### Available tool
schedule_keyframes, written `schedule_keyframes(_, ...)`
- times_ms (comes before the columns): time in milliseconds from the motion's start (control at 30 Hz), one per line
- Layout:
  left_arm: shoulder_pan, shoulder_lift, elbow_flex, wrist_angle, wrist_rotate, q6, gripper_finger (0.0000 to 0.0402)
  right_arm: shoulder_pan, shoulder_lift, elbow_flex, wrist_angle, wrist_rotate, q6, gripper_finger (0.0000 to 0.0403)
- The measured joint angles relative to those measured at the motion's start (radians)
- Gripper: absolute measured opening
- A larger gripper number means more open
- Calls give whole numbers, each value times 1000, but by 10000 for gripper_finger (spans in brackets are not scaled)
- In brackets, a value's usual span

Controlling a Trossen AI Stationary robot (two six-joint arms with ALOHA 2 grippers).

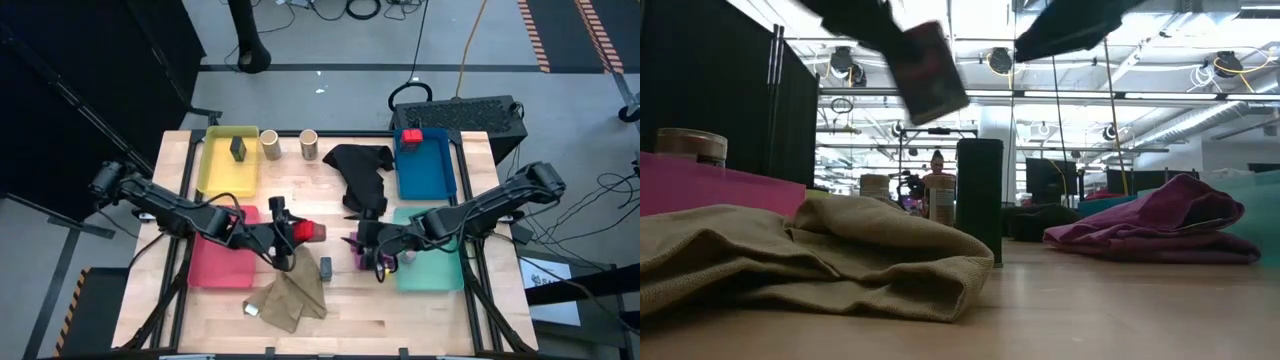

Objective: Sort spices by type
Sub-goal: Put the red seasoning can into the dark blue bin

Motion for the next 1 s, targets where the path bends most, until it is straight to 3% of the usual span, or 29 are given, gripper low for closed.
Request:
schedule_keyframes(233,-5,22,-2,98,9,48,232,-17,90,70,12,-98,-1,269)
schedule_keyframes(533,-5,25,-2,166,42,79,232,-48,135,124,2,-103,-7,281)
schedule_keyframes(733,-6,25,-2,228,53,94,233,-59,132,124,18,-199,-5,248)
schedule_keyframes(933,-5,25,-2,269,57,109,233,-65,130,124,16,-209,7,171)
schedule_keyframes(1000,-6,25,-2,272,58,107,233,-64,130,124,17,-209,4,167)
